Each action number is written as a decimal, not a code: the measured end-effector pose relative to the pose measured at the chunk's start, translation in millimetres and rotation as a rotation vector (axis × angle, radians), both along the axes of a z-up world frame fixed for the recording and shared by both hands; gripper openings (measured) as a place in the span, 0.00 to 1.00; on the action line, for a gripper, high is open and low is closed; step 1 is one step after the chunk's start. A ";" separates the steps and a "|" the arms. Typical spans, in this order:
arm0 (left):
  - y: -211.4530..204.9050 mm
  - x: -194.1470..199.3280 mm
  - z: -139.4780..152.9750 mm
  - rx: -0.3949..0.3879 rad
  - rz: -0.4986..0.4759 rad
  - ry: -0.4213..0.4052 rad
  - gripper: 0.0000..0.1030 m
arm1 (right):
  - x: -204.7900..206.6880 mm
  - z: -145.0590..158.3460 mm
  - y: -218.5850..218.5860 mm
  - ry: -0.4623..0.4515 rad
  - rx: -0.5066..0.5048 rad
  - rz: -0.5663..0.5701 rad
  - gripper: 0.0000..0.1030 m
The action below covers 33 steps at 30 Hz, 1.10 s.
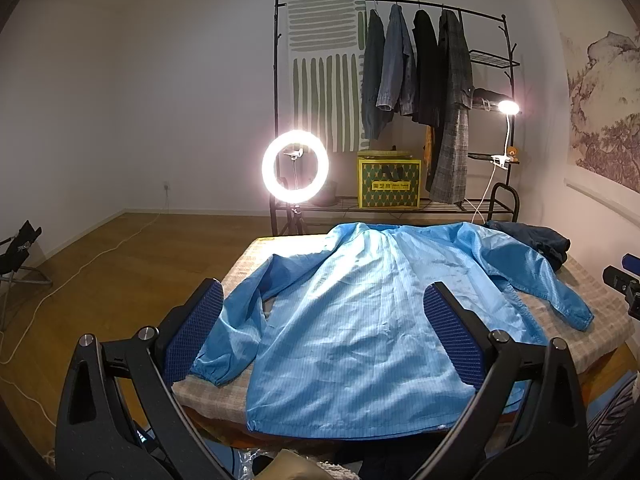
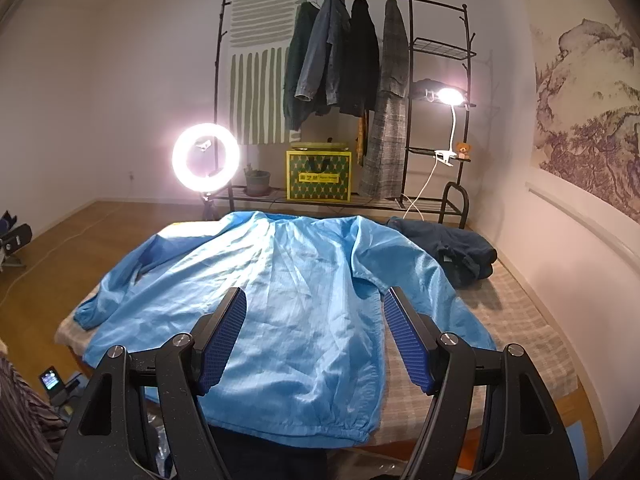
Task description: Fold large clothes
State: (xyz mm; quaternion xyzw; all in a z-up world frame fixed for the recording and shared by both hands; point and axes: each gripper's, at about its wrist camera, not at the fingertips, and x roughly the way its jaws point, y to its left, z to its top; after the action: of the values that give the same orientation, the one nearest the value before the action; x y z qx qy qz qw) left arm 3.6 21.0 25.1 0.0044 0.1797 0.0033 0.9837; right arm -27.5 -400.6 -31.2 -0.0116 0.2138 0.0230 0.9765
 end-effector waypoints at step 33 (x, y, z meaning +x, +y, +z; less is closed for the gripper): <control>205.9 191.3 -121.8 -0.185 0.186 0.394 0.76 | 124.8 -24.8 71.4 0.026 0.064 0.206 0.69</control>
State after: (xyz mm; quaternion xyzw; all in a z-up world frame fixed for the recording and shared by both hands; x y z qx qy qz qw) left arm 194.9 226.9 -96.8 -0.1017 0.3675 0.0766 0.9213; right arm 97.3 -329.2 -56.1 -0.0022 0.2231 0.1300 0.9661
